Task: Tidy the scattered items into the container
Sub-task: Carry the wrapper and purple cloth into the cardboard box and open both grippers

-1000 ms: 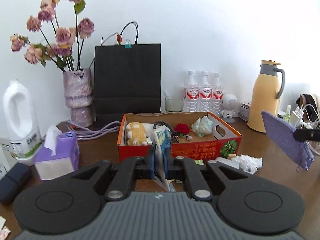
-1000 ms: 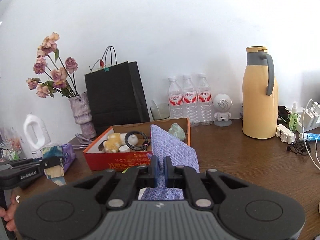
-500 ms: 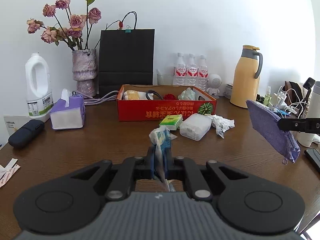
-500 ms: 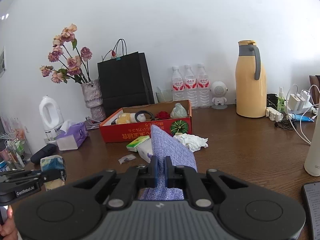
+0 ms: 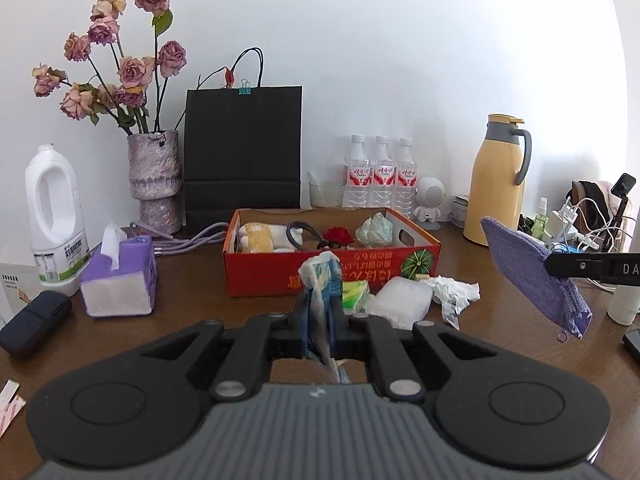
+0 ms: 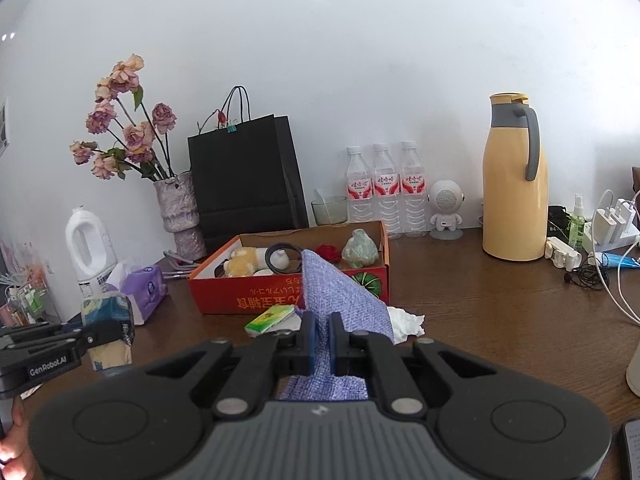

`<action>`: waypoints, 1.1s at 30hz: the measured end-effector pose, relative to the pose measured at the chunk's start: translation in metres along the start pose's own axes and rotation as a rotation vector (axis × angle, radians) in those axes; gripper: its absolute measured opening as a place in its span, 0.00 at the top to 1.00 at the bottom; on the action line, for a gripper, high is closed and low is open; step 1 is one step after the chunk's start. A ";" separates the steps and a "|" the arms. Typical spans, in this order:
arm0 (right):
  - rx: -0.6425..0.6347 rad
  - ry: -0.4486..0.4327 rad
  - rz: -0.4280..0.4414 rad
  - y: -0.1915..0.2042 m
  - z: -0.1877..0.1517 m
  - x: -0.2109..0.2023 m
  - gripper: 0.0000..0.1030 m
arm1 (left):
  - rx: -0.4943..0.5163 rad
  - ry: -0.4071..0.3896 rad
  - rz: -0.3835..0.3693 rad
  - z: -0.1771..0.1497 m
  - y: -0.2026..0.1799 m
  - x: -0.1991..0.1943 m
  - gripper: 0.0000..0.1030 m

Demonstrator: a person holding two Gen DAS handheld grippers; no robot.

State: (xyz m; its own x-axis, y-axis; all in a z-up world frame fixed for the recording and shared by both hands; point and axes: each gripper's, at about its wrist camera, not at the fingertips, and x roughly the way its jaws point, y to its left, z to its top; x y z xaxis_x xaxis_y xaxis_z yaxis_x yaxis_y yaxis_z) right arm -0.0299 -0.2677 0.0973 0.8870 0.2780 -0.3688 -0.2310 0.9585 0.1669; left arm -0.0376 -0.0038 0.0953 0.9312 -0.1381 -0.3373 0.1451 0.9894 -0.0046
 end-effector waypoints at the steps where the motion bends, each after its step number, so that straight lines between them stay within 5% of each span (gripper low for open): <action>1: -0.004 -0.002 0.002 0.000 0.005 0.009 0.95 | 0.002 -0.011 -0.002 0.006 0.001 0.008 0.91; 9: -0.057 -0.045 0.017 -0.004 0.066 0.102 0.95 | 0.051 -0.095 -0.015 0.063 0.003 0.100 0.91; 15: -0.103 -0.013 0.003 -0.003 0.112 0.196 0.95 | 0.051 -0.017 -0.105 0.104 0.002 0.199 0.90; 21: -0.026 0.304 0.000 -0.014 0.115 0.315 0.95 | -0.053 0.324 -0.237 0.095 0.020 0.321 0.89; 24: 0.050 0.488 0.002 -0.022 0.099 0.359 0.95 | -0.025 0.452 -0.190 0.077 0.020 0.358 0.89; 27: 0.103 0.617 -0.013 -0.031 0.083 0.389 0.95 | -0.002 0.508 -0.163 0.064 0.020 0.372 0.82; 29: 0.117 0.685 -0.018 -0.033 0.075 0.403 0.96 | 0.000 0.531 -0.188 0.059 0.021 0.376 0.59; 33: 0.135 0.742 -0.012 -0.033 0.083 0.404 0.81 | -0.023 0.543 -0.194 0.065 0.022 0.374 0.53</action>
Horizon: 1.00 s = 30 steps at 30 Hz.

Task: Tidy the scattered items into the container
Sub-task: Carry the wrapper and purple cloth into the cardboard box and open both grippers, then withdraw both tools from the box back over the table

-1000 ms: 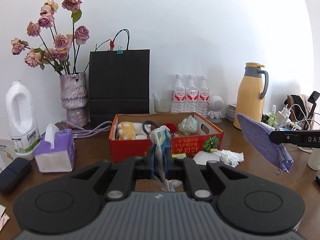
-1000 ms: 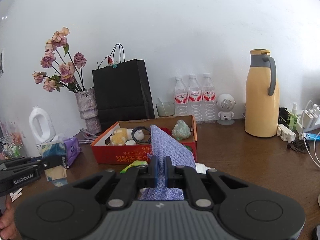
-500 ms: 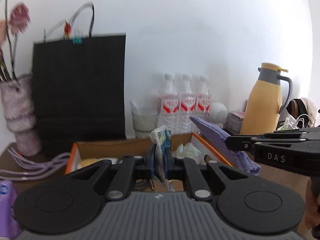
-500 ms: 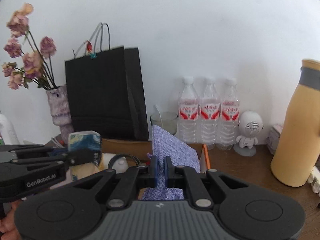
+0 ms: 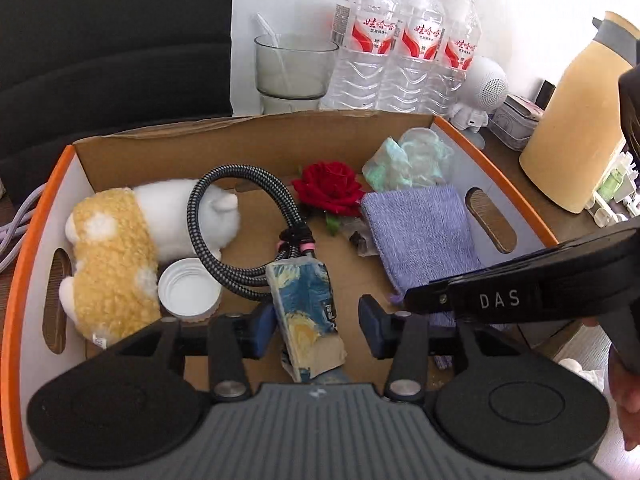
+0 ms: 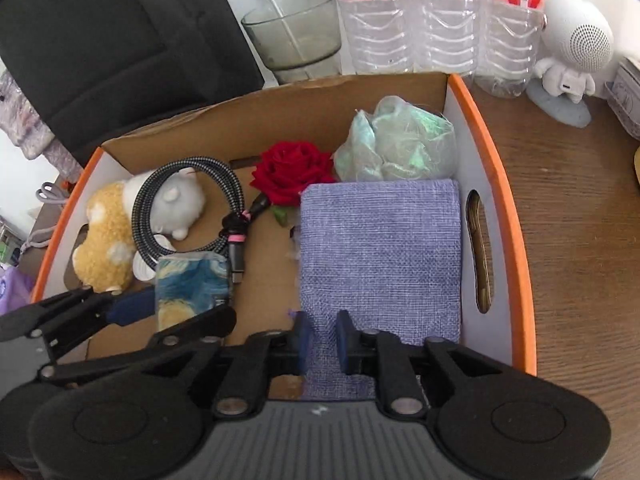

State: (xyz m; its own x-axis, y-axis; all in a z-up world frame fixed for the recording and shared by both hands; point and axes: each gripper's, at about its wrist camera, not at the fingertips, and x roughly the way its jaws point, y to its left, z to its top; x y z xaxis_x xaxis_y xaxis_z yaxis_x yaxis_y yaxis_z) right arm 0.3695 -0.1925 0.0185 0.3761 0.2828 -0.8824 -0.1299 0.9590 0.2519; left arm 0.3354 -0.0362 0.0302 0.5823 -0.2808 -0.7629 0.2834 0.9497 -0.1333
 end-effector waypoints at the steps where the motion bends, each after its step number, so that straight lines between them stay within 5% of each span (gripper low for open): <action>1: 0.008 0.007 0.008 -0.001 0.001 -0.005 0.78 | -0.014 0.000 0.002 0.004 0.001 -0.004 0.51; 4: 0.029 -0.007 0.014 -0.004 0.006 -0.026 0.62 | -0.041 -0.005 0.023 0.016 0.006 -0.026 0.36; 10: 0.075 0.028 0.006 -0.013 0.022 -0.058 0.37 | -0.065 -0.002 0.197 0.032 0.007 -0.074 0.01; 19: 0.039 -0.081 -0.054 0.012 -0.026 -0.090 0.36 | -0.092 -0.042 0.305 0.002 -0.007 -0.114 0.00; 22: 0.030 -0.164 -0.002 0.016 -0.048 -0.101 0.33 | -0.088 -0.180 0.384 -0.027 -0.016 -0.128 0.00; 24: 0.007 -0.224 -0.004 0.019 -0.066 -0.106 0.20 | -0.084 -0.268 0.430 -0.049 -0.022 -0.135 0.00; 30: -0.141 -0.471 -0.021 0.026 -0.123 -0.109 0.19 | -0.098 -0.441 0.438 -0.101 -0.030 -0.153 0.00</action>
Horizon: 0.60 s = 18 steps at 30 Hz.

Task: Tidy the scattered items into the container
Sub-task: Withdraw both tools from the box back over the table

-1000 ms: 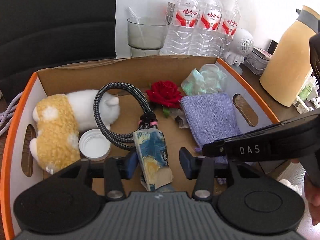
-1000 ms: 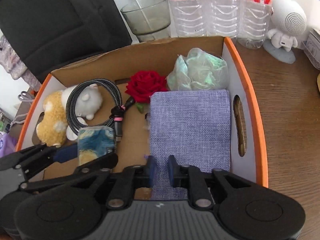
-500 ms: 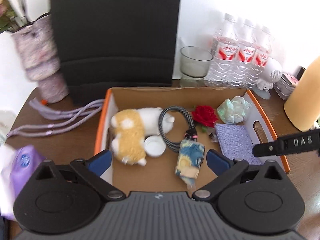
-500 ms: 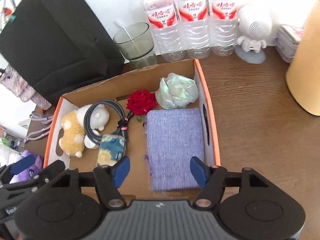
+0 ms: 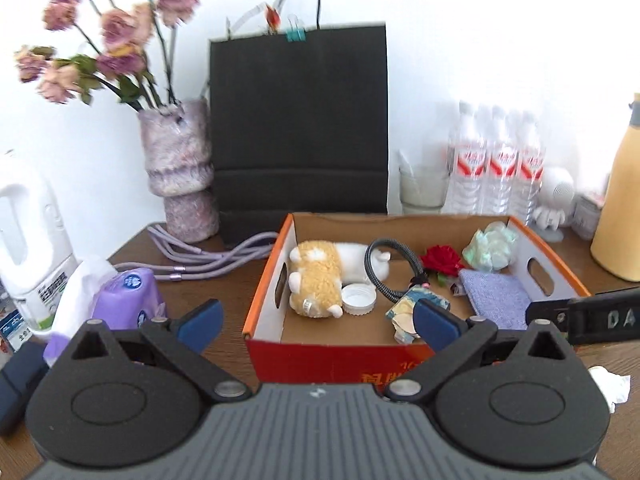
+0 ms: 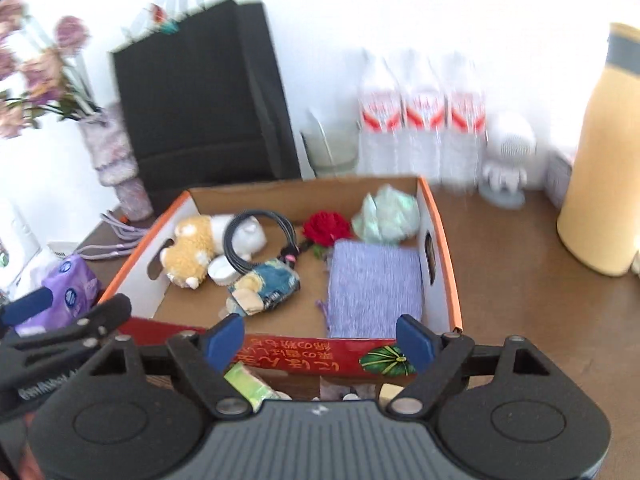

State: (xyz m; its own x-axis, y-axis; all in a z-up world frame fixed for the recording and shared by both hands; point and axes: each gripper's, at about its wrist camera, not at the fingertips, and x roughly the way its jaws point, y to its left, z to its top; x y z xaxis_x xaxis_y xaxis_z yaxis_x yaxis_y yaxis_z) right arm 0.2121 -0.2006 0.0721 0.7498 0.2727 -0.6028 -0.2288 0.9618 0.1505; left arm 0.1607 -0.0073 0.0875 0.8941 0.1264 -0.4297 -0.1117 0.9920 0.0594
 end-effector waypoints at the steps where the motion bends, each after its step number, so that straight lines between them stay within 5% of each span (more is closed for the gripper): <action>1: -0.006 -0.039 0.020 0.000 -0.008 -0.004 0.19 | -0.002 -0.024 0.003 -0.004 0.001 -0.006 0.00; 10: -0.019 -0.199 -0.008 -0.001 -0.040 -0.032 0.16 | 0.070 -0.173 -0.056 -0.018 -0.011 -0.051 0.00; 18: -0.053 -0.272 -0.054 0.001 -0.074 -0.075 0.13 | 0.031 -0.081 -0.071 -0.042 -0.004 -0.080 0.00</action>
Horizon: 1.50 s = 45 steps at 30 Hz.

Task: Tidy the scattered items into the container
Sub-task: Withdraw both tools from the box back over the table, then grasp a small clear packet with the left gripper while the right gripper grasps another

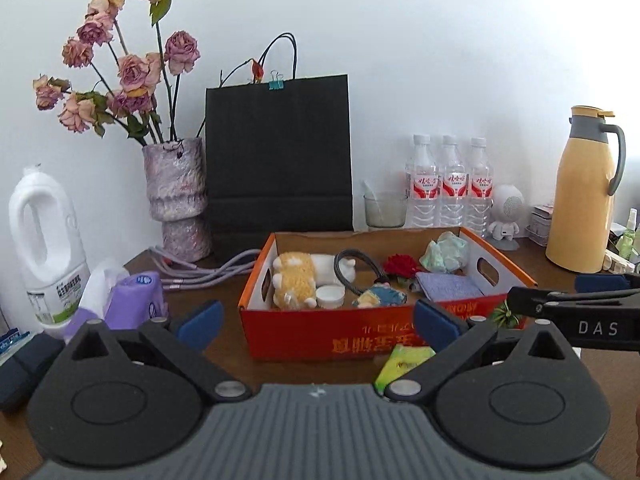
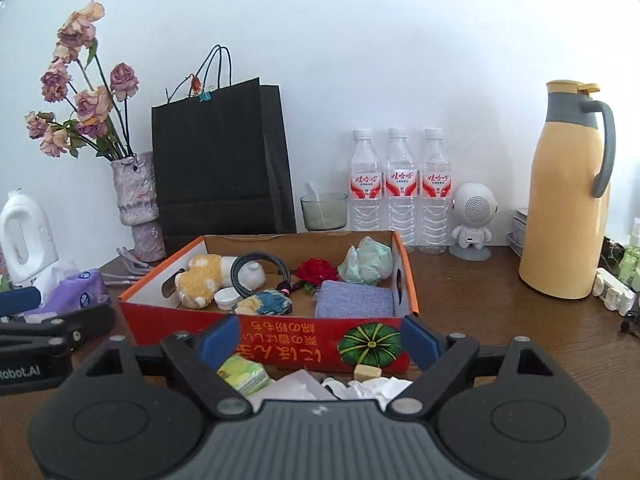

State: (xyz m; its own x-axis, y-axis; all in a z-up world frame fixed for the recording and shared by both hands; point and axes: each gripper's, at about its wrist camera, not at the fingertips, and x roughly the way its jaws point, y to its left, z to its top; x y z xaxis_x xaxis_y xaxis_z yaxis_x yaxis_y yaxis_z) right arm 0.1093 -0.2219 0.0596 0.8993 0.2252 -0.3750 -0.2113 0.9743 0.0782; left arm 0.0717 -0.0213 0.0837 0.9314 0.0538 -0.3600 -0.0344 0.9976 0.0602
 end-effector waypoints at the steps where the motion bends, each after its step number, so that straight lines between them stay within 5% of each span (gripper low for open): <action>1: -0.010 -0.007 0.002 0.001 -0.006 -0.010 0.11 | 0.006 0.023 -0.002 -0.005 0.000 -0.006 0.00; 11: 0.024 0.013 0.045 0.000 -0.073 -0.114 0.04 | -0.012 0.123 -0.073 -0.077 0.014 -0.095 0.00; 18: -0.010 0.077 -0.029 -0.019 -0.077 -0.105 0.06 | 0.038 0.160 -0.187 -0.076 0.016 -0.077 0.04; 23: 0.045 0.159 0.009 -0.036 -0.061 -0.061 0.20 | 0.069 0.200 -0.265 -0.058 0.011 -0.021 0.37; 26: 0.040 0.208 0.013 -0.035 -0.057 -0.031 0.32 | 0.143 0.230 -0.307 -0.054 -0.002 0.015 0.48; 30: 0.053 0.256 0.026 -0.034 -0.055 0.002 0.50 | 0.172 0.265 -0.361 -0.053 -0.013 0.048 0.50; 34: 0.032 0.274 0.025 -0.030 -0.058 0.023 0.52 | 0.166 0.298 -0.390 -0.057 -0.018 0.065 0.51; 42: 0.039 0.281 -0.009 -0.033 -0.061 0.037 0.71 | 0.152 0.321 -0.341 -0.061 -0.018 0.072 0.79; 45: 0.014 0.279 -0.036 -0.033 -0.063 0.036 0.83 | 0.135 0.317 -0.322 -0.062 -0.016 0.070 0.81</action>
State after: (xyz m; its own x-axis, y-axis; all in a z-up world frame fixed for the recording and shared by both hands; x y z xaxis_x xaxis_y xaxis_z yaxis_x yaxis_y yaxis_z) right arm 0.1242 -0.2469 -0.0145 0.7658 0.1809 -0.6171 -0.1741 0.9821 0.0718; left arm 0.1147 -0.0312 0.0000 0.7298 -0.2258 -0.6453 0.3052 0.9522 0.0121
